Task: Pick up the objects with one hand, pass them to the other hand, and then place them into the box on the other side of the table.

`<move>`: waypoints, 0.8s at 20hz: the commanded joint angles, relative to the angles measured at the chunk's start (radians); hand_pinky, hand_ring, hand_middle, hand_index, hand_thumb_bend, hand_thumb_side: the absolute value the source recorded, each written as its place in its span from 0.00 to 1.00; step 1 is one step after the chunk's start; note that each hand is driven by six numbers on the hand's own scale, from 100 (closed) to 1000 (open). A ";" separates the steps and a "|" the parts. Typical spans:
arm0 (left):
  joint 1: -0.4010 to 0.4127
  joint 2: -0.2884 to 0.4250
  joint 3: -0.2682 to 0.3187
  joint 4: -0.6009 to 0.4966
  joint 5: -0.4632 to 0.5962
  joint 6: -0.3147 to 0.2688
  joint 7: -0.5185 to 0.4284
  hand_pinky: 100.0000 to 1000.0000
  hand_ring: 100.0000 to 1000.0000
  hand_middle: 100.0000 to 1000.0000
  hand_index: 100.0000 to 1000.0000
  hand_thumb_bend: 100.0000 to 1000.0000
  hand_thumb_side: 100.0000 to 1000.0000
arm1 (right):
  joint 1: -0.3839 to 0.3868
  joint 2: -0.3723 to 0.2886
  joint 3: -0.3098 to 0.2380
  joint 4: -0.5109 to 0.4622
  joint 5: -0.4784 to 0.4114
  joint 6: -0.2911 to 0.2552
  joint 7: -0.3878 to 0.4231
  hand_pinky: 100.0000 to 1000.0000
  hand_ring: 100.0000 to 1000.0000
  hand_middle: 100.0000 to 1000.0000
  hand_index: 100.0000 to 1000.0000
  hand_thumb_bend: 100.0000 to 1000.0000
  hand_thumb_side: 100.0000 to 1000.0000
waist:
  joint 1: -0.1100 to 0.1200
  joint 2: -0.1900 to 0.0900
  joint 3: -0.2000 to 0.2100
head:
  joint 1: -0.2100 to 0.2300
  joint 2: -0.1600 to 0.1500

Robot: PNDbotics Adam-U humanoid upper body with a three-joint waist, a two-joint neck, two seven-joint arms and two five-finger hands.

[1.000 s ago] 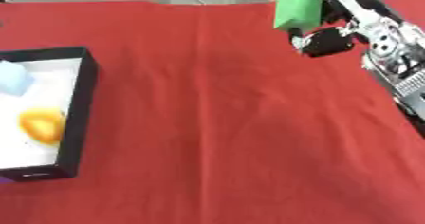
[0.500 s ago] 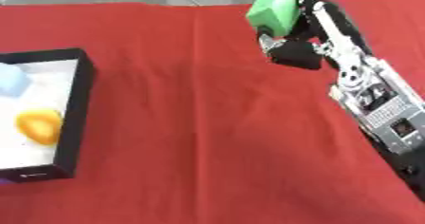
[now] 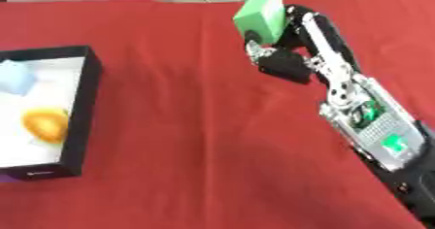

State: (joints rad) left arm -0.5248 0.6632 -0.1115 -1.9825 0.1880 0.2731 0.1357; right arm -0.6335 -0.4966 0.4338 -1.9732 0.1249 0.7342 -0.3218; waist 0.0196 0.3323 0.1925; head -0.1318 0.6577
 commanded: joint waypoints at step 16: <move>-0.082 0.076 -0.071 -0.017 -0.037 0.007 -0.158 0.84 0.72 0.68 0.73 0.00 0.71 | -0.043 0.044 0.120 0.000 0.069 -0.104 0.060 0.67 0.53 0.35 0.46 0.00 0.26 | 0.004 -0.025 0.010 | 0.047 0.014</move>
State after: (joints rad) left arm -0.5900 0.7061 -0.1827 -1.9833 0.1608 0.2757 -0.0020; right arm -0.6608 -0.4543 0.5532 -1.9655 0.1853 0.6367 -0.2668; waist 0.0202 0.3323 0.2000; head -0.0866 0.6718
